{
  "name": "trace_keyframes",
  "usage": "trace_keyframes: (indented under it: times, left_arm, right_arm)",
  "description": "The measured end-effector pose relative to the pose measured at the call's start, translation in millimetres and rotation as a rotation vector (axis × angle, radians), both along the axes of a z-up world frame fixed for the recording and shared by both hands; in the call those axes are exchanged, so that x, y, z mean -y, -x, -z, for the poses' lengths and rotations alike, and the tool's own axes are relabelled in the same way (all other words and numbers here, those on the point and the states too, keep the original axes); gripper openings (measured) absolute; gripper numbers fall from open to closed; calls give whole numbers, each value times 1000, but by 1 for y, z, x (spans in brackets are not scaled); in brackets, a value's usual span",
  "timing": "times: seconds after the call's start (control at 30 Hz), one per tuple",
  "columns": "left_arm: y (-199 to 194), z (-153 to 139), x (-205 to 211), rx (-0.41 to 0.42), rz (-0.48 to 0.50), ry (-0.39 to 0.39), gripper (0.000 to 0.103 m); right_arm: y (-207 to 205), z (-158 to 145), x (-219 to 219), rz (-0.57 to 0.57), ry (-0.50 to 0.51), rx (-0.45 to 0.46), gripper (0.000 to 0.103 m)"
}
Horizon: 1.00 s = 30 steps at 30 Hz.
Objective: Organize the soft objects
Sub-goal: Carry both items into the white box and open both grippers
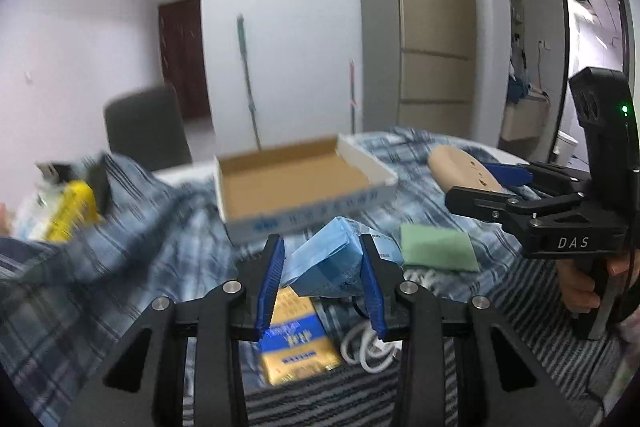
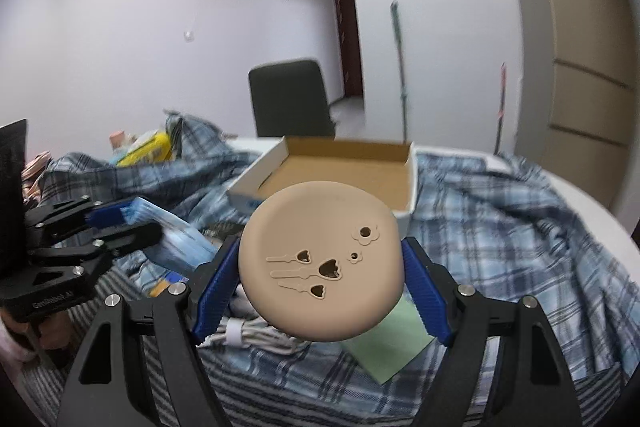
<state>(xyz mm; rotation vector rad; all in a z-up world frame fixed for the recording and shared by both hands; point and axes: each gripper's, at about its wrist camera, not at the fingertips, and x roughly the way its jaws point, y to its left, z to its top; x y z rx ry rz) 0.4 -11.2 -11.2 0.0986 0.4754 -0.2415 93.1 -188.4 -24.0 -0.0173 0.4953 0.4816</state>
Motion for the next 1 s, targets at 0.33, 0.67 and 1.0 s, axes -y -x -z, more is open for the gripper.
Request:
trace_keyframes:
  times: [0.33,0.67,1.0]
  left_arm:
    - [28,-49,-3,231,-91,-34,39]
    - [-13,-90,-1,311,-138,29,40]
    - [-97,-118,-4,357,-166,70,40]
  right_arm:
    - [28,-44,-1,66,17,181,78]
    - [-3,-96,-12,144,17,314,78]
    - [-75,-109,-31,162,-1,287,78]
